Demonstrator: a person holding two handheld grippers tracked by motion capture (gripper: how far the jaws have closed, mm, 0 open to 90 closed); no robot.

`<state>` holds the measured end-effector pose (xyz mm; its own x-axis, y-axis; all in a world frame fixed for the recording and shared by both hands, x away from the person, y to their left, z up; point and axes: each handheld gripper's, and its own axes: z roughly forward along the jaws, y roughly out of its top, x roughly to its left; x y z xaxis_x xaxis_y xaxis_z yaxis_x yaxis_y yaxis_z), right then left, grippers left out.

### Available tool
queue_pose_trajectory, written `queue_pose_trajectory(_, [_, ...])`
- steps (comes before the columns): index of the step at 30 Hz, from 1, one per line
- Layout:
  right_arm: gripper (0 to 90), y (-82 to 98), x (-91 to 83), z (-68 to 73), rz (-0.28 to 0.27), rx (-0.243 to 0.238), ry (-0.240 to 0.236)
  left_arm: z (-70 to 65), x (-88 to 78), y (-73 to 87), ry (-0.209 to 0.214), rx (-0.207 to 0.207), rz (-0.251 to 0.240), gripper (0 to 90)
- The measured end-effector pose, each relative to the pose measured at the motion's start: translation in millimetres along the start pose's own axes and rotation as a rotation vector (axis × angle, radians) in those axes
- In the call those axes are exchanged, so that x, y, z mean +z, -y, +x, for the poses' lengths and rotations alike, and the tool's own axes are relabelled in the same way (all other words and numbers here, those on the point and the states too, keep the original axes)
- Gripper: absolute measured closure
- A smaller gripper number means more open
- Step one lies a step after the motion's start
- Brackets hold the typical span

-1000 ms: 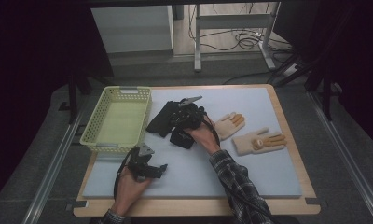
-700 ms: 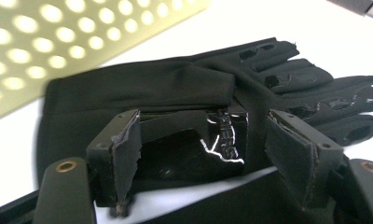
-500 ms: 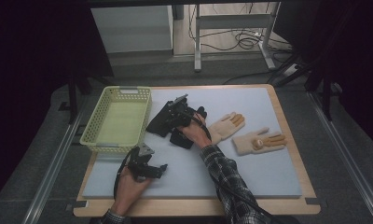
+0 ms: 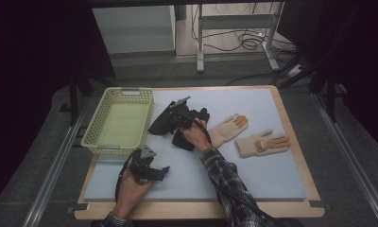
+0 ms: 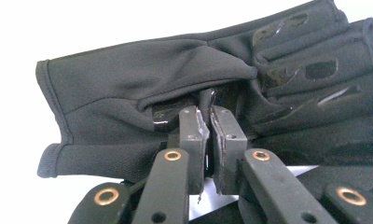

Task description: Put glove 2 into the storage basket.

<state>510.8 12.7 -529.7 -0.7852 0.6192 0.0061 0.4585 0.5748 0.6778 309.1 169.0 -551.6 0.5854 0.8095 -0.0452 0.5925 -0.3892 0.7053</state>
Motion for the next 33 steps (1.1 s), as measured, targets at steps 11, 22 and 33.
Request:
queue_pose_trajectory(11, [83.3, -9.5, -38.1, 8.6, -0.077, -0.061, -0.048, 0.1, -0.1, 0.0, 0.000, 0.001, 0.000, 6.4])
queue_pose_trajectory(22, [83.3, -10.0, -91.9, 8.8, -0.147, -0.073, -0.083, 0.3, -0.1, 0.0, 0.000, 0.004, 0.001, 6.4])
queue_pose_trajectory(33, [83.2, 17.7, -150.3, 19.1, -0.187, -0.089, -0.157, 0.4, -0.1, -0.1, -0.002, 0.006, 0.000, 6.4])
